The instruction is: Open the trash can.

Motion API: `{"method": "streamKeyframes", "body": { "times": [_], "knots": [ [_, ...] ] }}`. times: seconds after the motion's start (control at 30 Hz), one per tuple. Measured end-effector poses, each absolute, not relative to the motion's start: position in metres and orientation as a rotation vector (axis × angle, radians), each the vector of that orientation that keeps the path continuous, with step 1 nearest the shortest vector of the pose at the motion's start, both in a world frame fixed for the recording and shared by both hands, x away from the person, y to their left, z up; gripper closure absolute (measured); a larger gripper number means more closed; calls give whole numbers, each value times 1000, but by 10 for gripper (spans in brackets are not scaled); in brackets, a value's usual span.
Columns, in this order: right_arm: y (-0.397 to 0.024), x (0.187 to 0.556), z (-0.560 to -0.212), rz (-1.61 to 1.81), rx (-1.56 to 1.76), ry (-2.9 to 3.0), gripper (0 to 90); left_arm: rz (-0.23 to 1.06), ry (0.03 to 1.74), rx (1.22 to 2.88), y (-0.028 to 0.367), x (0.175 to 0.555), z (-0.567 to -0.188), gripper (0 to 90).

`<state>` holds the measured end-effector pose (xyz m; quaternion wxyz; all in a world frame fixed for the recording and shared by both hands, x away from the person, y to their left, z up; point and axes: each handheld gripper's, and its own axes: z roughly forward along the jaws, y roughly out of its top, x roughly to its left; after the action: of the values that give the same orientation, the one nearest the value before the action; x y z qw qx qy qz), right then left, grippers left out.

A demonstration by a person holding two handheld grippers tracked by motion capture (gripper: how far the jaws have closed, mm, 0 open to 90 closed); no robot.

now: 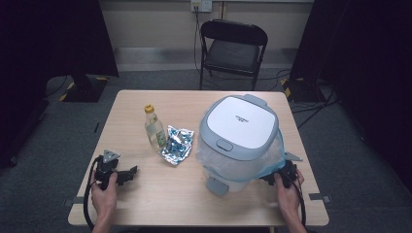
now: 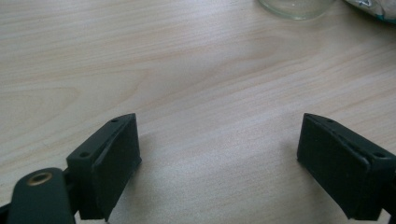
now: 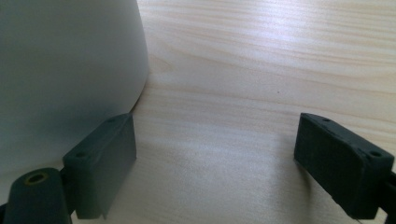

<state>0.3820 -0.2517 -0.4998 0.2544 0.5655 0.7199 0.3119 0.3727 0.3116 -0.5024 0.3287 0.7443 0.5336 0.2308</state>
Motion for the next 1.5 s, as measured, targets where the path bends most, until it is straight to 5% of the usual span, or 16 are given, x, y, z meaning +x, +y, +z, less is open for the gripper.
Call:
{"method": "streamKeyframes", "body": {
  "times": [0.83, 1.1, 1.5],
  "knots": [
    [-253, 367, -495, 909, 1565, 1979, 145, 590, 1367, 1905, 296, 348, -491, 169],
    [-249, 349, -478, 1024, 1516, 1953, 148, 546, 1126, 1908, 232, 345, -464, 179],
    [-250, 357, -468, 1027, 1481, 1917, 167, 468, 985, 1926, 154, 382, -452, 194]
  ]
}}
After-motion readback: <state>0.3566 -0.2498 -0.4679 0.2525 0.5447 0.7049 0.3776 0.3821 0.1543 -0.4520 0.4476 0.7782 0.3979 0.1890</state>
